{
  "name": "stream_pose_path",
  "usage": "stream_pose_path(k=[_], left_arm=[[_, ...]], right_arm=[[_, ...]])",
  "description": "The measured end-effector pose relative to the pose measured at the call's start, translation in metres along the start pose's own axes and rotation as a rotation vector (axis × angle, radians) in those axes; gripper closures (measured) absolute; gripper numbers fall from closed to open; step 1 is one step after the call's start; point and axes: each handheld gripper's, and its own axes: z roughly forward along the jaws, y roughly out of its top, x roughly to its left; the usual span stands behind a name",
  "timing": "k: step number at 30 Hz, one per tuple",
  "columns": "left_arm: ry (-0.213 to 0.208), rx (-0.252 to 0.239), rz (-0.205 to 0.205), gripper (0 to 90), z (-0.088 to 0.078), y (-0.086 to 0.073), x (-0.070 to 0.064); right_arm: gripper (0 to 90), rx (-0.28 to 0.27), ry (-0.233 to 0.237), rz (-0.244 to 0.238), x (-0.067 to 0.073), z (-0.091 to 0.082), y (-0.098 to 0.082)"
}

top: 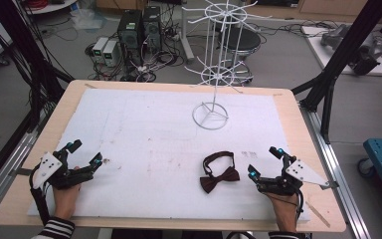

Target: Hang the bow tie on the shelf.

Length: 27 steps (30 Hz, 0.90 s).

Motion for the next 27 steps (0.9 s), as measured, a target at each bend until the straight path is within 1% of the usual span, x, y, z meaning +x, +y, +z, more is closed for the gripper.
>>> stream_pose_path(k=[1,2,3,4,5,6,7,8,9,10,12,13,14,15,16,17,18,19,20,21,23,25,26,27], left_arm=[[0.001,0.001,0.0,12.6,0.0,0.0,0.0],[0.001,0.001,0.0,12.7,0.0,0.0,0.0],[0.001,0.0,0.001,12.7,0.0,0.0,0.0],[0.001,0.0,0.001,12.6,0.0,0.0,0.0],[0.001,0.001,0.0,12.6,0.0,0.0,0.0],[0.001,0.0,0.0,12.6,0.0,0.0,0.0],[0.001,0.0,0.0,12.6,0.0,0.0,0.0],[0.0,0.001,0.0,12.6,0.0,0.0,0.0],[0.0,-0.001,-0.001,12.6,0.0,0.0,0.0],[0.0,-0.001,-0.001,12.6,0.0,0.0,0.0],[0.0,-0.001,-0.001,12.6,0.0,0.0,0.0],[0.0,-0.001,-0.001,12.6,0.0,0.0,0.0],[-0.001,-0.001,-0.002,12.6,0.0,0.0,0.0],[-0.001,-0.001,-0.001,12.6,0.0,0.0,0.0],[0.0,-0.001,-0.001,12.7,0.0,0.0,0.0],[0.0,0.0,0.0,12.6,0.0,0.0,0.0],[0.0,0.0,0.0,12.6,0.0,0.0,0.0],[0.0,-0.002,0.0,12.6,0.0,0.0,0.0],[-0.001,-0.001,0.0,12.6,0.0,0.0,0.0],[0.0,-0.001,0.0,12.6,0.0,0.0,0.0],[0.0,-0.001,0.001,12.6,0.0,0.0,0.0],[0.0,-0.002,0.0,12.6,0.0,0.0,0.0],[0.0,-0.002,0.001,12.6,0.0,0.0,0.0],[0.0,-0.002,0.001,12.6,0.0,0.0,0.0]], right_arm=[[0.7,0.009,0.014,-0.012,0.0,0.0,0.004],[0.7,0.032,0.038,-0.022,0.002,0.001,0.011],[0.7,0.032,0.038,-0.022,0.002,0.001,0.011],[0.7,0.053,0.07,-0.04,0.002,0.002,0.018],[0.7,0.053,0.07,-0.04,0.002,0.002,0.018],[0.7,0.061,0.077,-0.057,0.002,0.003,0.021],[0.7,0.076,0.092,-0.064,0.002,0.003,0.024],[0.7,0.097,0.107,-0.082,0.002,0.005,0.03],[0.7,0.097,0.107,-0.082,0.002,0.005,0.03],[0.7,0.111,0.118,-0.082,0.002,0.005,0.032],[0.7,0.135,0.148,-0.091,0.001,0.008,0.038],[0.7,0.156,0.178,-0.105,0.002,0.01,0.043],[0.7,0.167,0.193,-0.117,0.002,0.012,0.045],[0.7,0.167,0.193,-0.117,0.002,0.012,0.045],[0.7,0.187,0.21,-0.123,0.003,0.014,0.048],[0.7,0.22,0.238,-0.147,0.005,0.017,0.053],[0.7,0.22,0.238,-0.147,0.005,0.017,0.053],[0.7,0.25,0.275,-0.161,0.007,0.022,0.058],[0.7,0.25,0.275,-0.161,0.007,0.022,0.058],[0.7,0.259,0.285,-0.171,0.008,0.023,0.059],[0.7,0.292,0.317,-0.193,0.01,0.028,0.063],[0.7,0.327,0.349,-0.223,0.013,0.032,0.067],[0.7,0.359,0.382,-0.253,0.016,0.037,0.07],[0.8,0.377,0.401,-0.26,0.017,0.04,0.07]])
